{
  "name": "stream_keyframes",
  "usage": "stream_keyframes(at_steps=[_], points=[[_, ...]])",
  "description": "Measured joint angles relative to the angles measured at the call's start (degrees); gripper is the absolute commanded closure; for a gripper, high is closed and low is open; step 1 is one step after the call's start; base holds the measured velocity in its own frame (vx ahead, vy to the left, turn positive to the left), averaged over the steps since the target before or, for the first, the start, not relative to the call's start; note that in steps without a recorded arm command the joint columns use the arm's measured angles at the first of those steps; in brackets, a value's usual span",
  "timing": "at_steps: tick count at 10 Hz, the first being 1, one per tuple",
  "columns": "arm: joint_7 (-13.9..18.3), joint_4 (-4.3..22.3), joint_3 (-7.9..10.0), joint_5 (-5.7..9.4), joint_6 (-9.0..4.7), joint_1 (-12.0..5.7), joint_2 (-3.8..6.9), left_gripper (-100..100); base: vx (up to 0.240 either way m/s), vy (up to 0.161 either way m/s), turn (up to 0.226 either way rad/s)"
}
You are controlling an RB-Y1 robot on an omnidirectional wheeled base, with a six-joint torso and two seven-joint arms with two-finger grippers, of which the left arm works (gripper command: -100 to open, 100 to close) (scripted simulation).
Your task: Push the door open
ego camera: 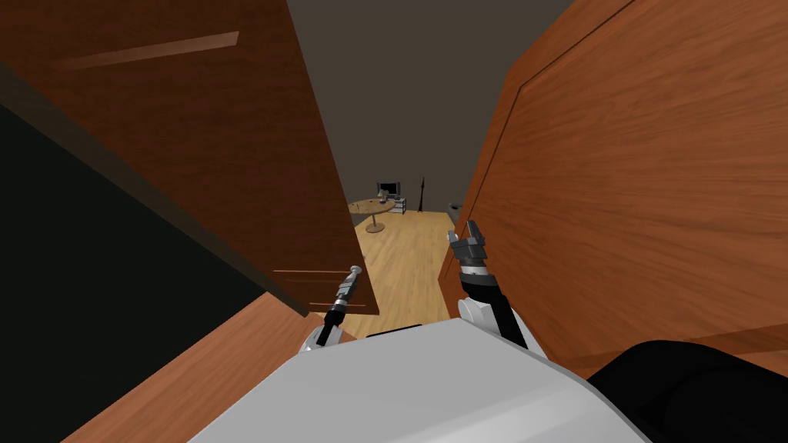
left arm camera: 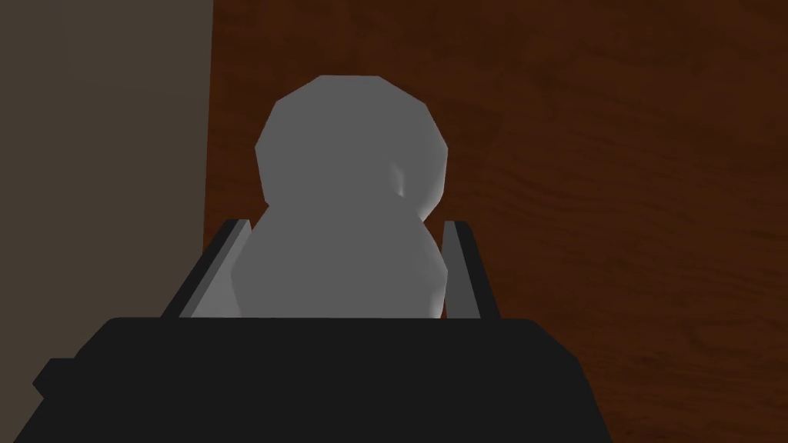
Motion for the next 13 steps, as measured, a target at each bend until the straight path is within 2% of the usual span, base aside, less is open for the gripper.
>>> stream_keyframes(at_steps=[1, 5, 8, 11, 13], points=[[1.6, -0.75, -0.08, 0.47, 0.4, 0.36, -0.17, 100, 0.031, -0.004, -0.013], [6.25, 0.09, 0.05, 2.03, 0.02, -0.15, -0.26, 100, 0.031, -0.007, -0.017], [10.39, -0.28, 0.01, 3.36, 0.42, -0.09, -0.38, 100, 0.033, -0.005, -0.017], [14.66, -1.38, -0.07, 4.7, 0.87, 0.5, -0.58, 100, 0.043, -0.006, -0.021], [17.65, -0.04, 0.16, 6.06, 0.33, -0.24, -0.7, 100, 0.05, 0.001, -0.022]])
